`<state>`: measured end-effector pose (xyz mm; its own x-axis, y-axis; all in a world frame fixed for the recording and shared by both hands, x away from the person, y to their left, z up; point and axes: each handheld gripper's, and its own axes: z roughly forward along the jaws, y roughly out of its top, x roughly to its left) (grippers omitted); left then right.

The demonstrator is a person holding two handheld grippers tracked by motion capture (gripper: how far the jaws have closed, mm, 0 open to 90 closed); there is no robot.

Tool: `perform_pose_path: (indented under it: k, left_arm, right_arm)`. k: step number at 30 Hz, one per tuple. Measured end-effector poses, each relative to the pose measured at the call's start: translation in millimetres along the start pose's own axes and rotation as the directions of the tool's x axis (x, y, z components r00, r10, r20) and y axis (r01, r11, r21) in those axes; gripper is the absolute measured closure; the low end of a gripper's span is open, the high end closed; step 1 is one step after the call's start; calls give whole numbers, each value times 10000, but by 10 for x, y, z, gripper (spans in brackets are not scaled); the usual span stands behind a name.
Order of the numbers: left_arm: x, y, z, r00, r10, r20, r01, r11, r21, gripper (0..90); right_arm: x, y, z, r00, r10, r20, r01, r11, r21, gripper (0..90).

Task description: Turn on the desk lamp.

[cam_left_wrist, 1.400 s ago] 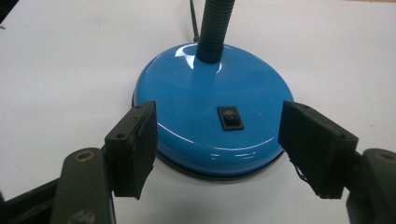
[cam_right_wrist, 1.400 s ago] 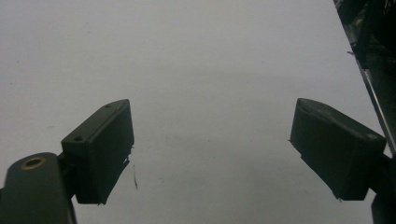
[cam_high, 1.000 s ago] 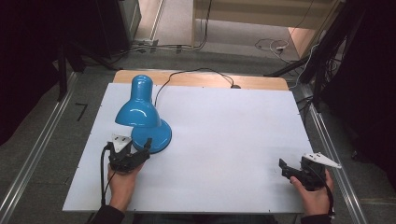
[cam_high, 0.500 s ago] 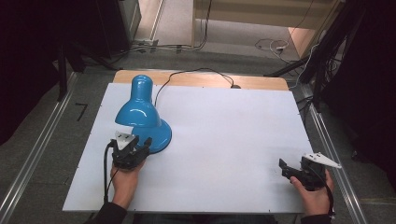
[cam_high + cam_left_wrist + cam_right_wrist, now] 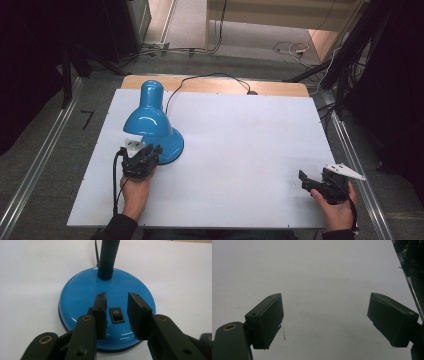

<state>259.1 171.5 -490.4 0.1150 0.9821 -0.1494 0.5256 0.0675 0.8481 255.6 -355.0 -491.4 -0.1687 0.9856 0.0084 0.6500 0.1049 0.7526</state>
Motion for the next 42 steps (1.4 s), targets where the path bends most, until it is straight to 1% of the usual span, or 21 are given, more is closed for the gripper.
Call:
perform_pose_path:
  k: [4,8,11,12,13,18,29,37,42]
  left_arm:
    - [-1,6,26,10000,-10,-93,10,10000,24,764]
    - [-8,10,59,9997,65,-216,-63,9999,86,845]
    - [-15,12,68,9997,76,-250,-73,9999,99,862]
    - [-16,12,72,9996,90,-269,-87,9999,105,891]
    - [-15,13,77,9996,106,-268,-102,9999,120,898]
    - [-21,15,98,9998,107,-172,-103,9998,195,900]
    - [-30,15,138,9999,50,-114,-47,9997,236,900]
    - [-50,6,160,9998,154,-92,-151,9993,352,900]
    - [-43,-7,172,9999,116,-68,-113,9989,445,900]
  right_arm:
    - [0,0,1,10000,11,-5,-11,10000,-4,119]
    - [-2,-1,3,10000,-7,2,7,10000,12,119]
    - [-2,-1,3,10000,5,-1,-5,10000,24,119]
    - [-2,-2,3,10000,7,1,-7,10000,20,119]
    - [-3,-1,2,10000,12,-2,-12,10000,18,119]
    - [-5,-1,1,10000,13,7,-13,10000,17,119]
    - [-5,-1,2,10000,22,-6,-22,10000,18,119]
    - [-8,-1,-1,10000,44,-1,-44,10000,20,119]
    - [-8,-1,-2,10000,53,-2,-53,10000,14,119]
